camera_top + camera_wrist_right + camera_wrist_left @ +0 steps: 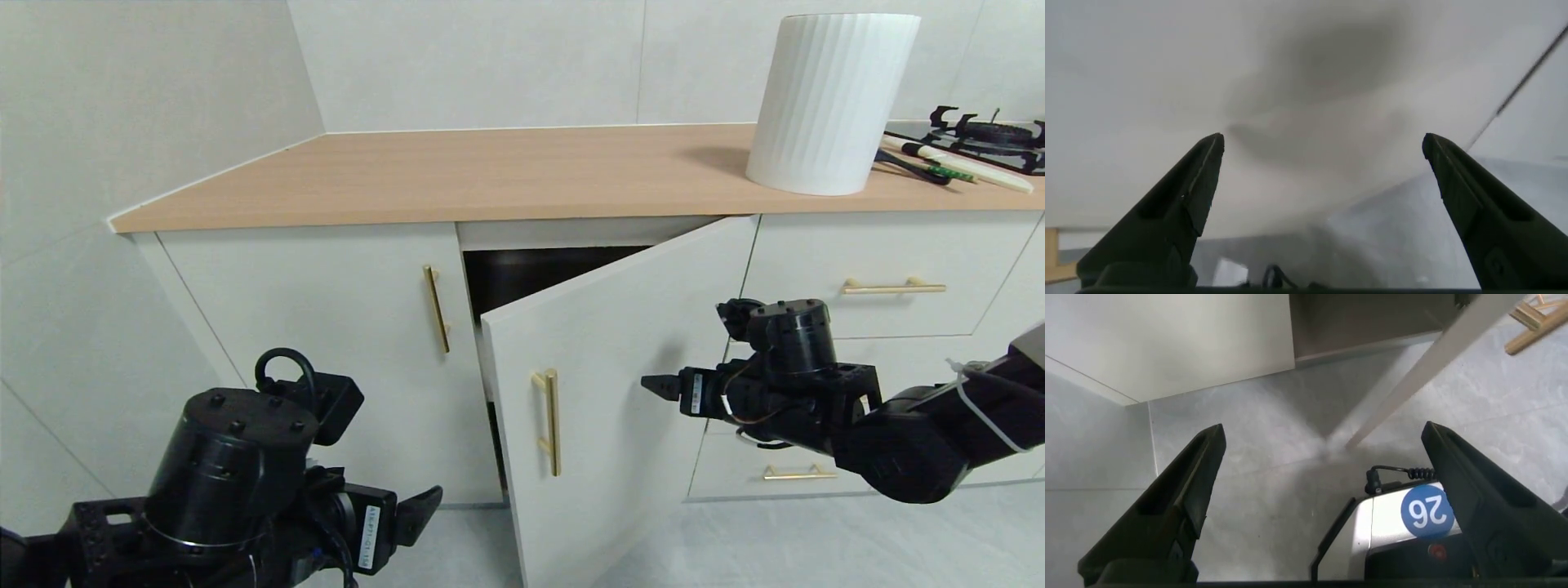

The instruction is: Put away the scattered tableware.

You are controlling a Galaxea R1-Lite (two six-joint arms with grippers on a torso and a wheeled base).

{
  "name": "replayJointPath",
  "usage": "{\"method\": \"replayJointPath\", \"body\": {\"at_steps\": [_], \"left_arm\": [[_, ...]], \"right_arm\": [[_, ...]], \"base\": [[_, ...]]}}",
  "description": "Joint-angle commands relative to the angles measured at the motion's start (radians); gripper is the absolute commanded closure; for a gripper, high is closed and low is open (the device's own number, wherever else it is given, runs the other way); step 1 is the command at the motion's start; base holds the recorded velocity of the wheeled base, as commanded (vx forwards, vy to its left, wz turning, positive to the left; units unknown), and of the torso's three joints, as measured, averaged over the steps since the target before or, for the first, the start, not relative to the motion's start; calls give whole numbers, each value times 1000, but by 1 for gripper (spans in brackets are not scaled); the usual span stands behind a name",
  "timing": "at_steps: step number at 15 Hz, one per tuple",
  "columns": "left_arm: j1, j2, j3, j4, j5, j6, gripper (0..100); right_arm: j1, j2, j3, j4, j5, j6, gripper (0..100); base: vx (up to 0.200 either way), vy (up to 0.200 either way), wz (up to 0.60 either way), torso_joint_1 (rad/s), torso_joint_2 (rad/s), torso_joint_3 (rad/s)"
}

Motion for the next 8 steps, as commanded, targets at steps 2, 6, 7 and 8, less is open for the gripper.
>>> {"method": "replayJointPath", "body": {"at_steps": [2,6,7,8], "left_arm": [[0,1,0,-1,0,-1,0],[0,0,0,-1,0,-1,0],[0,1,0,-1,0,-1,0],[0,0,0,-1,0,-1,0]], "right_arm": [[8,66,-38,-66,-47,41,0],[8,150,-108,-121,-168,52,0],[8,161,-113,-139,-176,55,0],[8,175,-125,-156,-187,58,0]], "base": [[0,0,0,0,0,0],[0,0,0,0,0,0],[0,0,0,0,0,0],[0,0,0,0,0,0]]}}
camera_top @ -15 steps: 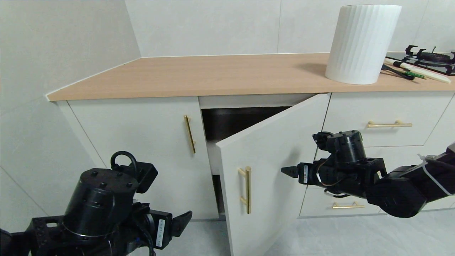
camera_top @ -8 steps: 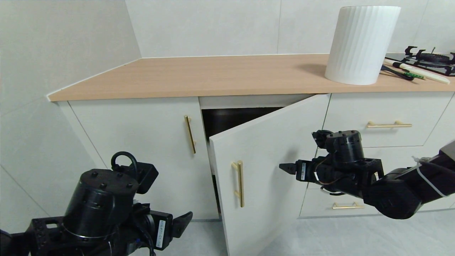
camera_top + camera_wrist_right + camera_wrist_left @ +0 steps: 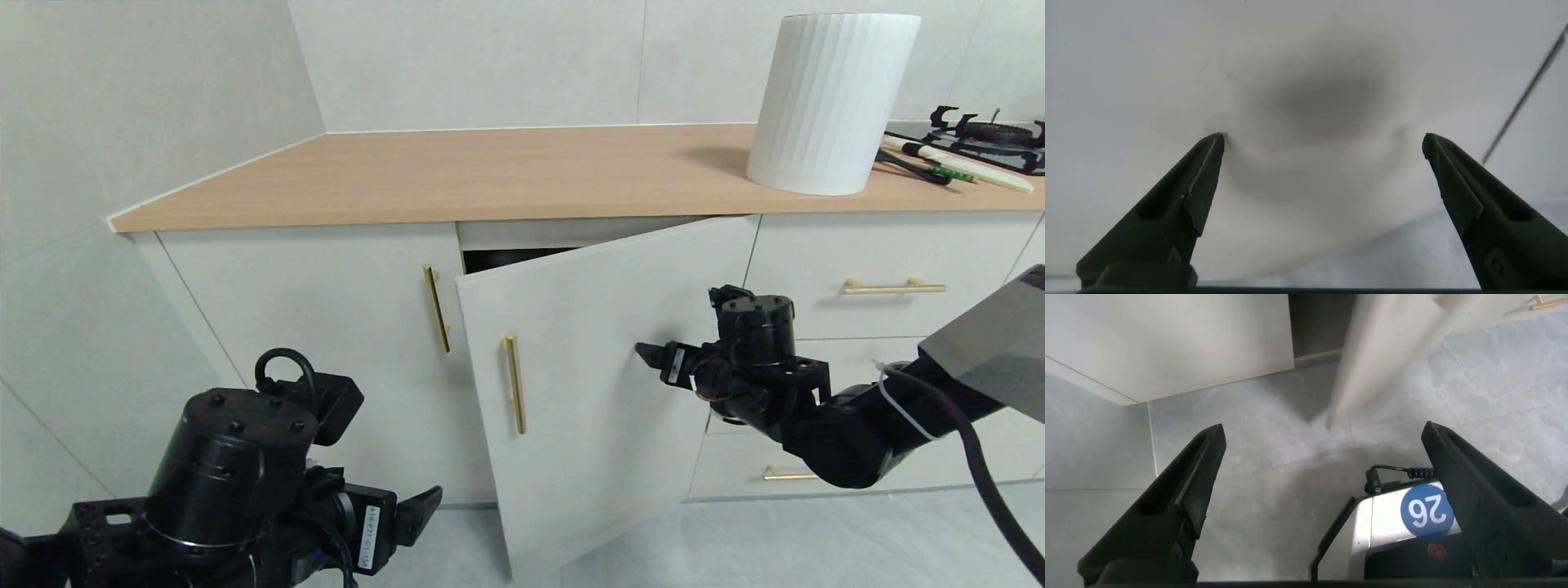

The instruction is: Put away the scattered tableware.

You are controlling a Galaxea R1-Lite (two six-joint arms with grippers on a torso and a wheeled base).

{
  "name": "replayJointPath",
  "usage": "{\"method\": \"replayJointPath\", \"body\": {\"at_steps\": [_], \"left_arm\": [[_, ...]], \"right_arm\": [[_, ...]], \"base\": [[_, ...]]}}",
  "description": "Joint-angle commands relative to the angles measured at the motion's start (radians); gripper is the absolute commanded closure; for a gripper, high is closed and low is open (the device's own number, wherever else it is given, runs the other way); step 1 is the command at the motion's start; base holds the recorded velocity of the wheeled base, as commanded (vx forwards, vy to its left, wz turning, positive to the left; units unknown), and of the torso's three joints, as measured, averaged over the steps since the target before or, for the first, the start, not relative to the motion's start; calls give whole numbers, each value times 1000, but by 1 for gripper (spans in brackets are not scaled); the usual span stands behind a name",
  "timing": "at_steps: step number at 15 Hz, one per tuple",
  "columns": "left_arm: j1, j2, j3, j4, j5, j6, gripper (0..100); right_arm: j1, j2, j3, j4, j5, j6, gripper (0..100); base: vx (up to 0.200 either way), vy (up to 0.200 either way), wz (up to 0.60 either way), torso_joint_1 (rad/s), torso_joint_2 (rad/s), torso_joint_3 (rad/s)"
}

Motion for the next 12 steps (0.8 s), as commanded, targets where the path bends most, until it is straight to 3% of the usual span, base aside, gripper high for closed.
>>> {"method": "replayJointPath", "body": {"at_steps": [1,4,12], "left_arm": [[0,0,1,0,1,-1,0],[0,0,3,-2,-1,-1,0],[0,0,4,-2,-1,-1,0]], "right_arm": [[1,48,-23,-11,-16,0,0],[-6,118,-108,-12,-131,2,0],[-19,180,-177,-43,-218,0,0]], "base": [[0,0,0,0,0,0],[0,0,0,0,0,0],[0,0,0,0,0,0]]}}
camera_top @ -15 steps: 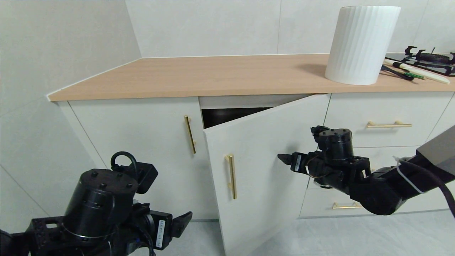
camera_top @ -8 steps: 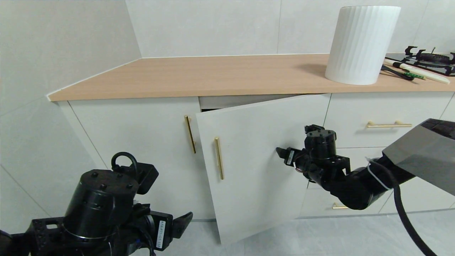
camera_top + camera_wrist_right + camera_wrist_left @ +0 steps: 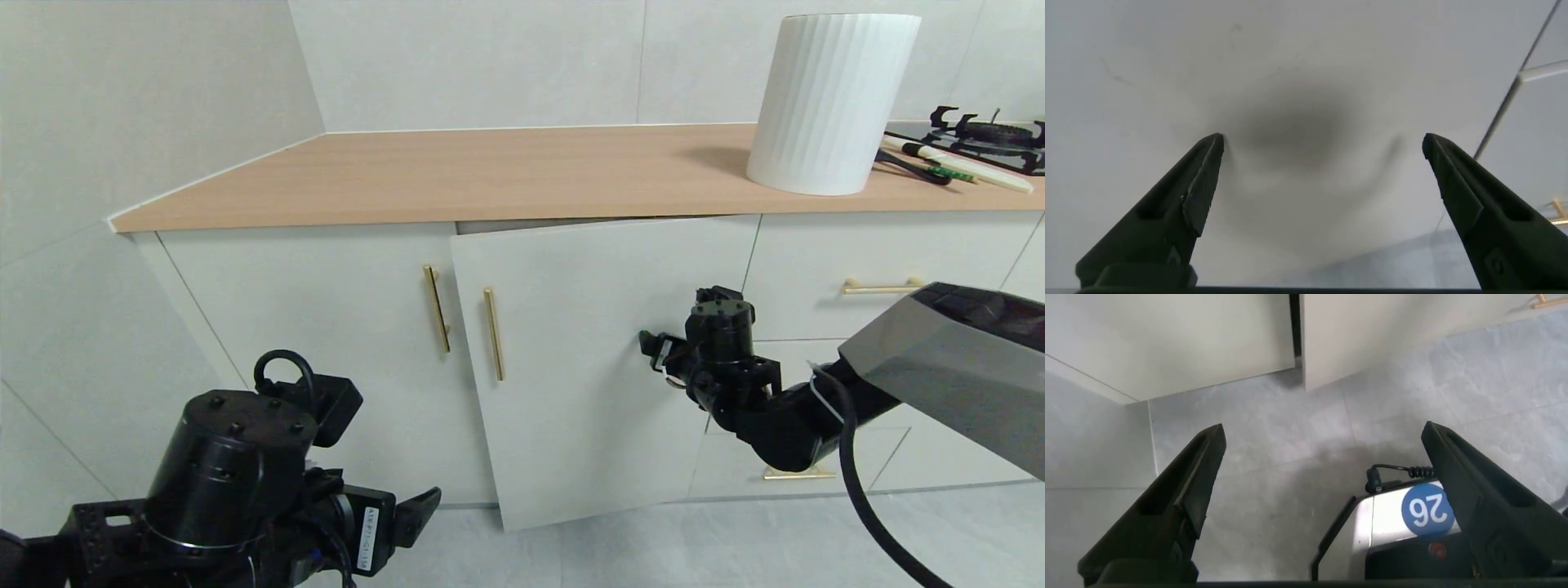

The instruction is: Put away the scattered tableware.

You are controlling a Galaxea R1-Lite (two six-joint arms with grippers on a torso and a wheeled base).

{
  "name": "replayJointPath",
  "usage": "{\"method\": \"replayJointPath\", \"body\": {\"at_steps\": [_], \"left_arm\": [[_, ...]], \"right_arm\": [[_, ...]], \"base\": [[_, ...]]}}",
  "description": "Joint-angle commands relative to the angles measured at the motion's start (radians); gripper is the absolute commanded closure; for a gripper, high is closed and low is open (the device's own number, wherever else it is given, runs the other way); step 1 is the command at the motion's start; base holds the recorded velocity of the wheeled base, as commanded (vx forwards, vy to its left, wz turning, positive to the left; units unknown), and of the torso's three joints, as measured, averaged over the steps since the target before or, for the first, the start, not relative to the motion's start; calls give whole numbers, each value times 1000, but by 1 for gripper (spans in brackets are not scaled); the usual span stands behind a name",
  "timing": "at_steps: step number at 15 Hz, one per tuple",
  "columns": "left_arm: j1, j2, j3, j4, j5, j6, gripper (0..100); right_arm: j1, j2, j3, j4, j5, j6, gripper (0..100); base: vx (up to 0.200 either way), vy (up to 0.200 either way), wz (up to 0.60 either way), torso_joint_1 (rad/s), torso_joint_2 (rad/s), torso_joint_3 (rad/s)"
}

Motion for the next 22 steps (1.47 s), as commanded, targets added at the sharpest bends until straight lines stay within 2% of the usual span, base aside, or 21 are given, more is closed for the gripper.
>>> {"method": "replayJointPath", "body": {"at_steps": [1,4,9,13,15,17,18,19,22], "left_arm": [[0,0,0,-1,1,0,0],[0,0,0,-2,1,0,0],[0,-1,-2,-2,1,1,0],[0,-1,-2,-2,1,0,0],[0,-1,-2,-2,-1,0,0],[0,-1,-2,-1,1,0,0],[0,-1,-2,-2,1,0,0],[0,-1,-2,-2,1,0,0],[0,-3,-2,-2,1,0,0]], "right_arm": [[-1,23,-19,0,-8,1,0],[-1,35,-31,0,-27,0,0],[-8,100,-120,0,-139,-2,0],[2,54,-61,-39,-129,-3,0],[28,-58,88,-34,12,0,0],[32,-204,277,-31,264,0,0],[31,-267,341,-28,397,-3,0],[28,-314,375,-16,480,-3,0],[26,-336,378,20,488,-8,0]], "base": [[0,0,0,0,0,0],[0,0,0,0,0,0],[0,0,0,0,0,0],[0,0,0,0,0,0],[0,0,0,0,0,0],[0,0,0,0,0,0],[0,0,0,0,0,0],[0,0,0,0,0,0],[0,0,0,0,0,0]]}}
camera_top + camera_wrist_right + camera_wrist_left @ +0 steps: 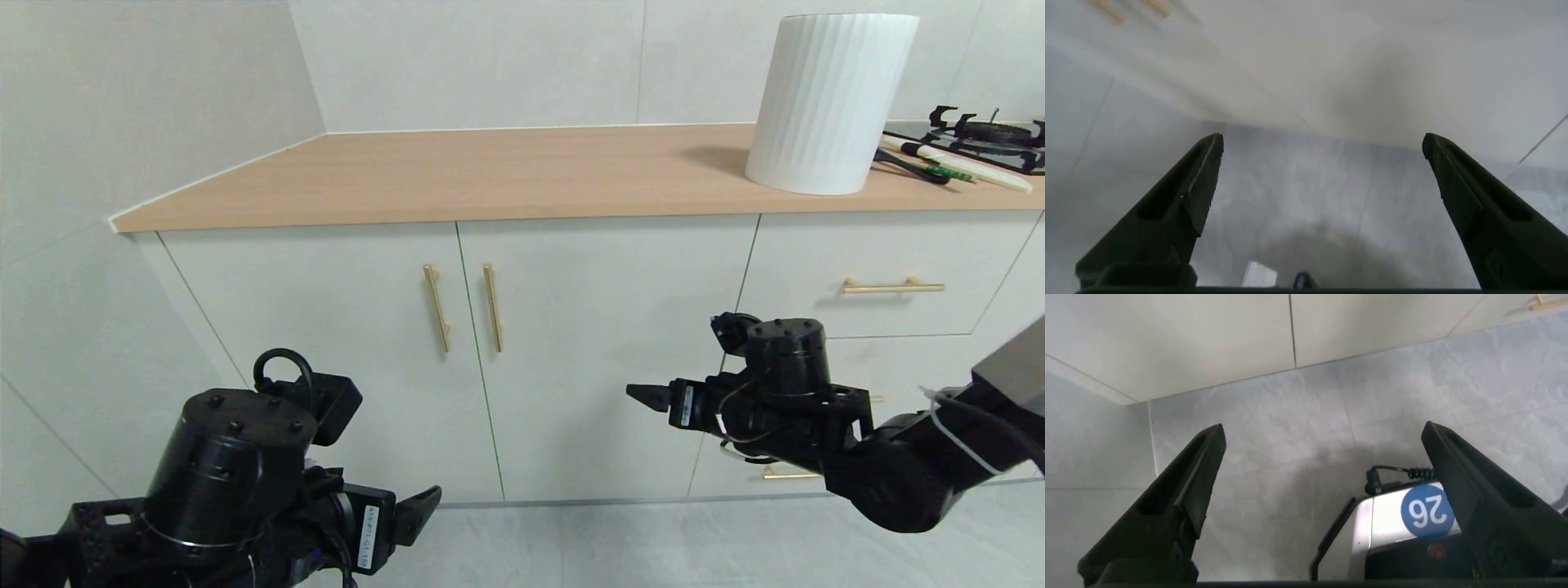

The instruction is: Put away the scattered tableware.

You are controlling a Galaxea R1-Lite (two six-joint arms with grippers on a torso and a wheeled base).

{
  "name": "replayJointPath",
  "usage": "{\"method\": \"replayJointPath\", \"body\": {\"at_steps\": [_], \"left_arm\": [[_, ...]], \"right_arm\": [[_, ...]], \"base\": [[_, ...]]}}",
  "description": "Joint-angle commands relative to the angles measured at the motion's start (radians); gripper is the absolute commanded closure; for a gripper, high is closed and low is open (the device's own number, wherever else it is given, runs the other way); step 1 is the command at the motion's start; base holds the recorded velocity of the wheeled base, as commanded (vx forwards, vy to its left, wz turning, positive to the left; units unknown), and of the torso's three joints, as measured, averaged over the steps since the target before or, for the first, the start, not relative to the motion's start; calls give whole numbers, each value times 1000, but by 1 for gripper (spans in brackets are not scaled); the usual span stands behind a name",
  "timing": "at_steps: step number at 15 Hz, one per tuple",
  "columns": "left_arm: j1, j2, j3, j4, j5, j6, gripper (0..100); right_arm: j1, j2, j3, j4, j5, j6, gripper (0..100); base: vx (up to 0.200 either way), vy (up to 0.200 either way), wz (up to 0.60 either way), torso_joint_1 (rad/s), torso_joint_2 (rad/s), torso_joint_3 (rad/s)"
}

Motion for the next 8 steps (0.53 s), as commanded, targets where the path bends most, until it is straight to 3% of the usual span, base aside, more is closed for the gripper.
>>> {"method": "replayJointPath", "body": {"at_steps": [1,4,8], "left_arm": [[0,-6,0,-1,1,1,0],[24,-69,-11,-2,8,8,0],[145,-276,-5,-13,8,120,0]], "right_arm": [[1,-70,20,1,-2,-2,0],[-5,-136,44,3,-115,-27,0],[-11,-333,173,9,-293,-197,0]], "base": [[0,0,0,0,0,0],[0,0,0,0,0,0],[0,0,0,0,0,0]]}}
